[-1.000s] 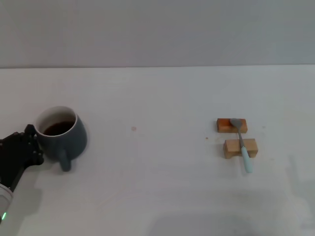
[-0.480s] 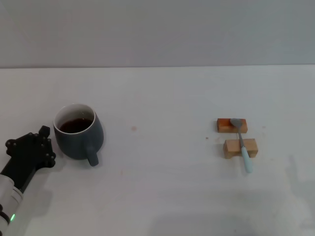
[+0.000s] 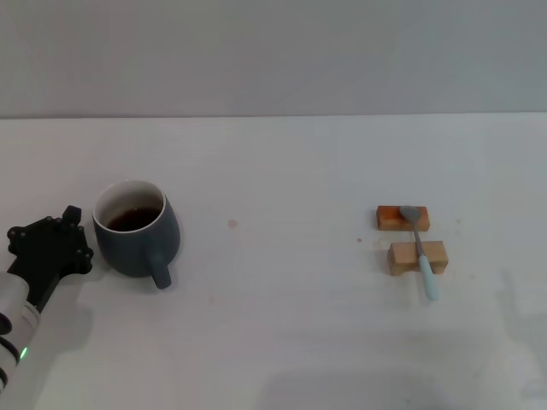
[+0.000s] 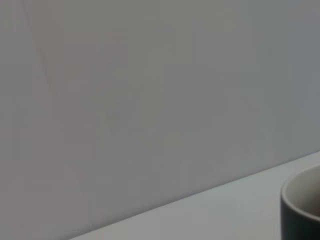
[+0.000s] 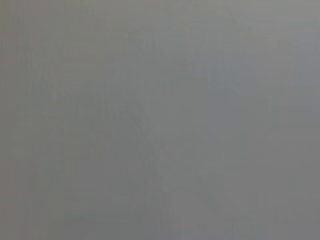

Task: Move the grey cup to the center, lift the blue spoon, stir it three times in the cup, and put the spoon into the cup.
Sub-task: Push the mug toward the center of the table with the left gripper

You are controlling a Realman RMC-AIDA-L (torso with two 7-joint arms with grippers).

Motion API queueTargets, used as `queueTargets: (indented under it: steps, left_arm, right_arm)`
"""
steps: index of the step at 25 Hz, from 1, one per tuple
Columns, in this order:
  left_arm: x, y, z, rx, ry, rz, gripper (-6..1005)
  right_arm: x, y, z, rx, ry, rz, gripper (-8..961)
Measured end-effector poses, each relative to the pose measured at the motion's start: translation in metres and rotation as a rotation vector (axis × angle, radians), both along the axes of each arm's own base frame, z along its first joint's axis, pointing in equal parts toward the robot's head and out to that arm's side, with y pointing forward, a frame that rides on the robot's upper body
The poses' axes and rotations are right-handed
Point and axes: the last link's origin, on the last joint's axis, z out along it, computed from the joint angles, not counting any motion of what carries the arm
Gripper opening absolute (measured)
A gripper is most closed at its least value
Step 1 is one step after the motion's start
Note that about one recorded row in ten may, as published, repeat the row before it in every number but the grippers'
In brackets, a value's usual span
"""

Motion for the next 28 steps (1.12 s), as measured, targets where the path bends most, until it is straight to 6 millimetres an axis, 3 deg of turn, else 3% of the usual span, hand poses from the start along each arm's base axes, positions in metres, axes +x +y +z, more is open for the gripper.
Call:
queueTargets:
  steps: [7, 21, 25, 28]
  left_arm:
    - [0.007, 0.003, -0.005, -0.015, -0.007, -0.024, -2]
    - [0.038, -0.007, -0.039, -0.146, -0.046, -0.136, -2]
    - [0.036, -0.007, -0.038, -0.143, -0.044, -0.132, -2]
    - [0.025, 0.003, -0.023, -0.094, -0.011, -0.097, -2]
  right_arm:
    - [0.000, 0.000, 0.000, 0.000, 0.000, 0.000, 648]
    - [0.000, 0.000, -0.001, -0.002, 0.003, -0.001, 648]
    - [0.000, 0.000, 0.000, -0.002, 0.003, 0.000, 649]
    - [0.000, 0.000, -0.001, -0.003, 0.003, 0.000, 649]
